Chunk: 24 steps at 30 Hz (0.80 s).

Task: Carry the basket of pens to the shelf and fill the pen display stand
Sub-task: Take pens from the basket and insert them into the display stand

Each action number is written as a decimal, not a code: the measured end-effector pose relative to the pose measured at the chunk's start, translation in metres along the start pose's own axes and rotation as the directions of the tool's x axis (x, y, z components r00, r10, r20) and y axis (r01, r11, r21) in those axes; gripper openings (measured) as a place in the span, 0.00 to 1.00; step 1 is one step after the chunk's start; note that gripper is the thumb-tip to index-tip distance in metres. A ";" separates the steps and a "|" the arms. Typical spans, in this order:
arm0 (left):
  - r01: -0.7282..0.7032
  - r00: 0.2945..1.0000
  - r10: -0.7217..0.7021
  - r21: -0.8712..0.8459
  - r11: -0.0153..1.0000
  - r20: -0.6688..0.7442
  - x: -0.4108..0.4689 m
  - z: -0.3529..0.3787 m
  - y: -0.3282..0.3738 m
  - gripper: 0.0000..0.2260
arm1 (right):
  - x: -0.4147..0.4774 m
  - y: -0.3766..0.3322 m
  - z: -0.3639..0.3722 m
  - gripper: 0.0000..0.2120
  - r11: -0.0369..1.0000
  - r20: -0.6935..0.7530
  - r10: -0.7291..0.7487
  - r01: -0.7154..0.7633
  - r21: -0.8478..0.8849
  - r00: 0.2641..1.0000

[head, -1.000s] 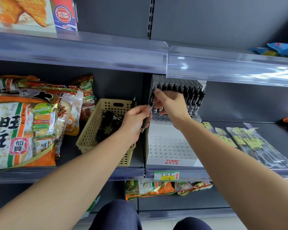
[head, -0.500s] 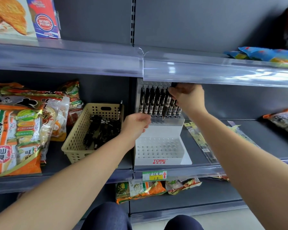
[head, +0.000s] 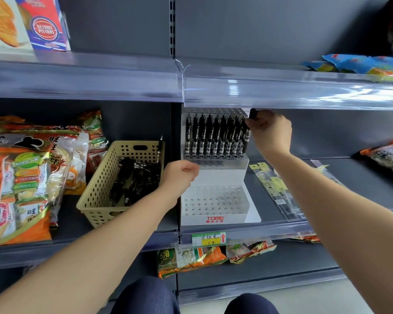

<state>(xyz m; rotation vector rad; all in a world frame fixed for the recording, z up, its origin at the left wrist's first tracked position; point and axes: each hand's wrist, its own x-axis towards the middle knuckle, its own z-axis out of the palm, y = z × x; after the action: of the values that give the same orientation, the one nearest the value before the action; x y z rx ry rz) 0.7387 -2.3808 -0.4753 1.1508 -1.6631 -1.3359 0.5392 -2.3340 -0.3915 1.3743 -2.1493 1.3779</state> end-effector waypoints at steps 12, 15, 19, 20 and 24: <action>-0.003 1.000 0.003 0.002 1.000 -0.005 0.004 -0.001 -0.004 0.09 | -0.009 0.020 0.017 0.10 0.982 0.082 0.186 -0.188 0.023 0.979; -0.001 1.000 0.001 -0.001 1.000 -0.009 0.005 -0.002 -0.005 0.08 | -0.011 0.020 0.018 0.06 0.983 0.100 0.184 -0.181 -0.044 0.978; 0.010 1.000 -0.010 -0.005 1.000 -0.021 0.006 -0.003 -0.006 0.07 | -0.012 0.019 0.019 0.06 0.982 0.096 0.186 -0.182 -0.051 0.978; 0.011 1.000 -0.011 -0.007 1.000 -0.023 0.006 -0.003 -0.006 0.07 | -0.011 0.018 0.019 0.06 0.982 0.097 0.186 -0.181 -0.060 0.978; 0.013 1.000 -0.014 -0.011 1.000 -0.026 0.007 -0.003 -0.006 0.08 | -0.008 0.015 0.018 0.07 0.976 0.100 0.197 -0.186 -0.110 0.975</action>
<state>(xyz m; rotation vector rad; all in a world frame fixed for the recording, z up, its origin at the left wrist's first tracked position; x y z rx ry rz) 0.7402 -2.3884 -0.4803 1.1703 -1.6298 -1.3312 0.5359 -2.3425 -0.4147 1.2610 -2.4442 1.2645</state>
